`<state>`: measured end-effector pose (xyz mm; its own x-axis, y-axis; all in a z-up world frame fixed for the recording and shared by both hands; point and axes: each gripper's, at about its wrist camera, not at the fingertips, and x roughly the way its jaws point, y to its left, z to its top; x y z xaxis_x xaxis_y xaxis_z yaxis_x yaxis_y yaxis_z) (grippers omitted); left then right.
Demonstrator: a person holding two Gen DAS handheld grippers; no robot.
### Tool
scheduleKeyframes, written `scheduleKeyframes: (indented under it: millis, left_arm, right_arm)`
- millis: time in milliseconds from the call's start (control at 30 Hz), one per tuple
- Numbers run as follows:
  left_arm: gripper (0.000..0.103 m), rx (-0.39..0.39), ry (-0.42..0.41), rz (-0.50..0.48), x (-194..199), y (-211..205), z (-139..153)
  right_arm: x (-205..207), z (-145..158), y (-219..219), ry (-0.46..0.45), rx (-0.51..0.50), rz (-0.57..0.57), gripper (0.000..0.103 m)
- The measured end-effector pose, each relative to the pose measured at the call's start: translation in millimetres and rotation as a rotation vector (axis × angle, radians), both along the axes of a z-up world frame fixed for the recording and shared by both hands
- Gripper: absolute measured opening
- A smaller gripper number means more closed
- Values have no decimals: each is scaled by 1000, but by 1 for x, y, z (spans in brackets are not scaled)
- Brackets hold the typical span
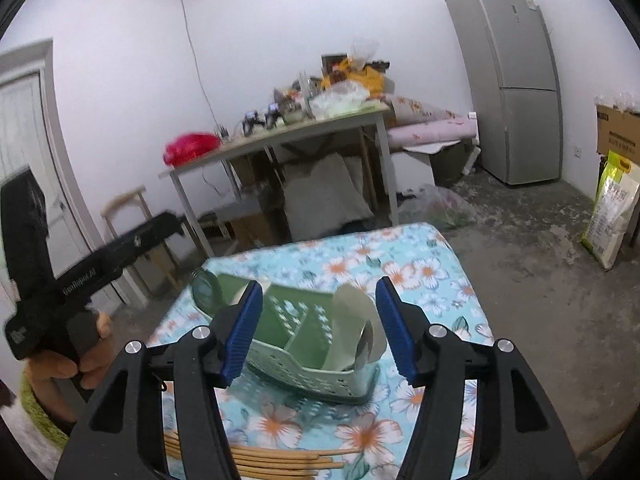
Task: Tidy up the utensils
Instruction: 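Move both tools over the bamboo chopsticks on the quilt, then grasp one bamboo chopstick with the left tool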
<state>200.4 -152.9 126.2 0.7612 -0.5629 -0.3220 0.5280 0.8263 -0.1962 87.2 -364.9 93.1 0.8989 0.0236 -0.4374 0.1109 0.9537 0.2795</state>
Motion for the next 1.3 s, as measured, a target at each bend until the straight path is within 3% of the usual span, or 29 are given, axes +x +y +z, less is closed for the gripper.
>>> scheduleKeyframes:
  millis: [167, 267, 633, 900, 1033, 1167, 1300]
  left_arm:
    - [86, -11, 1, 25, -15, 27, 2]
    - [86, 13, 22, 42, -24, 45, -6]
    - [86, 197, 174, 74, -62, 88, -76]
    - [86, 311, 256, -77, -99, 61, -114]
    - [81, 411, 250, -167, -117, 33, -130]
    - [66, 611, 230, -216, -127, -1, -154]
    - [61, 737, 209, -233, -131, -20, -166]
  right_arm:
    - [-21, 6, -12, -59, 93, 12, 61]
    - [-30, -1, -15, -38, 131, 30, 62]
    - [-39, -89, 9, 249, 240, 84, 62]
    - [-34, -124, 1, 412, 271, 14, 62]
    - [-31, -137, -7, 474, 319, 7, 62]
    - [-32, -142, -7, 492, 342, 7, 62]
    - [-33, -145, -7, 508, 351, 8, 62]
